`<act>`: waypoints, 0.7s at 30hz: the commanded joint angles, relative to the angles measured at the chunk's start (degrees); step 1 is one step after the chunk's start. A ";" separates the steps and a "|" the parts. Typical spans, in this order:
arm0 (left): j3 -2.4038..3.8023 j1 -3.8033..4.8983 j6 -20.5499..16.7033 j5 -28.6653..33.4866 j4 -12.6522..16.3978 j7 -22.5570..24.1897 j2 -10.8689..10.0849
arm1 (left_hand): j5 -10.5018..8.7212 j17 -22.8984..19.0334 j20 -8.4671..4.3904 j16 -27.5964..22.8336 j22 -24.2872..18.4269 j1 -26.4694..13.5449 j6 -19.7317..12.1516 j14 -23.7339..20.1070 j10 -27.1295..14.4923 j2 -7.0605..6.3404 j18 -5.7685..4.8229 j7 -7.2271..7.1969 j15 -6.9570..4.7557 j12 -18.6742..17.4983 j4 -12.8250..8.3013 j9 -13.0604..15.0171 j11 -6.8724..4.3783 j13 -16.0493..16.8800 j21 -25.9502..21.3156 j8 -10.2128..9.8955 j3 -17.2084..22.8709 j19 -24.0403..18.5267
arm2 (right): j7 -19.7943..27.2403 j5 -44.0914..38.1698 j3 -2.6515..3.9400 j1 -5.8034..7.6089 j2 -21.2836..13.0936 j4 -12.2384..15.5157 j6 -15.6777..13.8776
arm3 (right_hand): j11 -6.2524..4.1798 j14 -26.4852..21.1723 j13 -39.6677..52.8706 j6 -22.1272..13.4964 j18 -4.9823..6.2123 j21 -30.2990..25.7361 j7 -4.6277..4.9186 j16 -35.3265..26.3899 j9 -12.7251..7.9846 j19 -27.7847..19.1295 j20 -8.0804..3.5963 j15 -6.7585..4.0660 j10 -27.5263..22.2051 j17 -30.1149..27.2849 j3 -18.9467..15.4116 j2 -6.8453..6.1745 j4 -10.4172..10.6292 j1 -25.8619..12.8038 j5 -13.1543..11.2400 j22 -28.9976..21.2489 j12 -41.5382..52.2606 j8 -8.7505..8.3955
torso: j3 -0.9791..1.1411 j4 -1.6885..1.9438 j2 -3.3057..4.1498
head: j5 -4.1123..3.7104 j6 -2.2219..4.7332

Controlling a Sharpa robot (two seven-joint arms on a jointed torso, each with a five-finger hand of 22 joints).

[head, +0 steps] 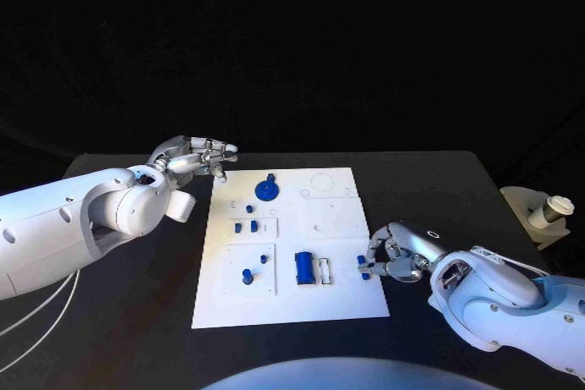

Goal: Assemble the parts on the task board

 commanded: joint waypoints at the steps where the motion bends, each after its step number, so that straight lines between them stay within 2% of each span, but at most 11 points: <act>1: 0.02 0.04 0.71 0.20 0.17 0.67 0.01 | 0.09 -0.08 0.19 0.30 -0.08 -0.10 -0.45 -0.41 -0.53 0.48 0.87 -0.01 -0.18 0.39 0.10 -0.07 0.06 0.06 -0.29 0.20 0.22 0.30 | -2.83 -3.01 -0.04 -0.38 0.46 -0.38 3.19 | -0.33 4.37 0.38 0.55 -0.40 0.26 -0.02 0.14 0.10 6.00 0.38 -0.03 0.23 6.47 0.13 -0.21 0.27 -1.35 -0.36 15.05 -0.19 0.20 | 0.01 0.02 0.10 | 0.03 -0.03; 6: 0.01 0.04 0.85 0.20 0.20 0.61 0.00 | 0.09 -0.08 0.19 0.30 -0.08 -0.10 -0.45 -0.41 -0.53 0.48 0.87 -0.01 -0.18 0.39 0.10 -0.07 0.06 0.06 -0.29 0.20 0.22 0.30 | -3.87 -3.26 -0.06 -0.74 1.16 -1.17 4.22 | -0.37 4.37 0.40 0.64 -0.40 0.26 -0.05 0.13 0.13 6.00 0.35 -0.06 0.25 6.46 0.10 -0.19 0.28 -1.74 -0.36 15.05 -0.18 0.16 | 0.00 0.08 0.13 | 0.08 -0.06; 14: 0.01 0.04 0.96 0.20 0.20 0.53 -0.04 | 0.09 -0.08 0.19 0.30 -0.08 -0.10 -0.45 -0.41 -0.53 0.48 0.87 -0.01 -0.18 0.39 0.10 -0.07 0.06 0.06 -0.29 0.20 0.22 0.30 | -4.68 -3.75 -0.10 -1.08 2.19 -2.49 5.11 | -0.48 4.40 0.44 0.84 -0.40 0.26 -0.19 0.19 0.18 6.00 0.29 -0.13 0.28 6.63 0.45 0.28 0.16 -1.84 -0.08 15.05 -0.16 0.10 | 0.03 -0.03 0.09 | 0.26 -0.20; 20: 0.00 0.04 1.05 0.20 0.20 0.48 -0.02 | 0.09 -0.10 0.19 0.34 -0.10 -0.11 -0.43 -0.42 -0.55 0.51 0.87 -0.03 -0.18 0.47 0.14 -0.07 0.05 0.06 -0.33 0.24 0.24 0.32 | -4.66 -3.76 -0.12 -1.66 3.34 -3.04 5.43 | -0.83 4.44 0.53 1.15 -0.40 0.26 -0.57 0.25 0.24 6.00 0.03 -0.45 0.36 6.85 2.13 1.11 -0.24 0.47 0.86 15.05 -0.12 -0.20 | 0.01 0.01 0.10 | 0.33 -0.29; 21: 0.00 0.04 1.06 0.20 0.20 0.47 -0.01 | 0.09 -0.10 0.19 0.34 -0.10 -0.11 -0.43 -0.42 -0.55 0.51 0.87 -0.03 -0.18 0.47 0.14 -0.07 0.05 0.06 -0.33 0.24 0.24 0.32 | -4.67 -3.76 -0.12 -1.79 3.57 -3.17 5.52 | -1.02 4.45 0.53 1.20 -0.40 0.26 -0.77 0.27 0.22 6.00 -0.10 -0.63 0.33 6.91 3.48 1.61 -0.58 2.22 -0.21 15.05 -0.17 -0.40 | 0.00 0.02 0.11 | 0.31 -0.31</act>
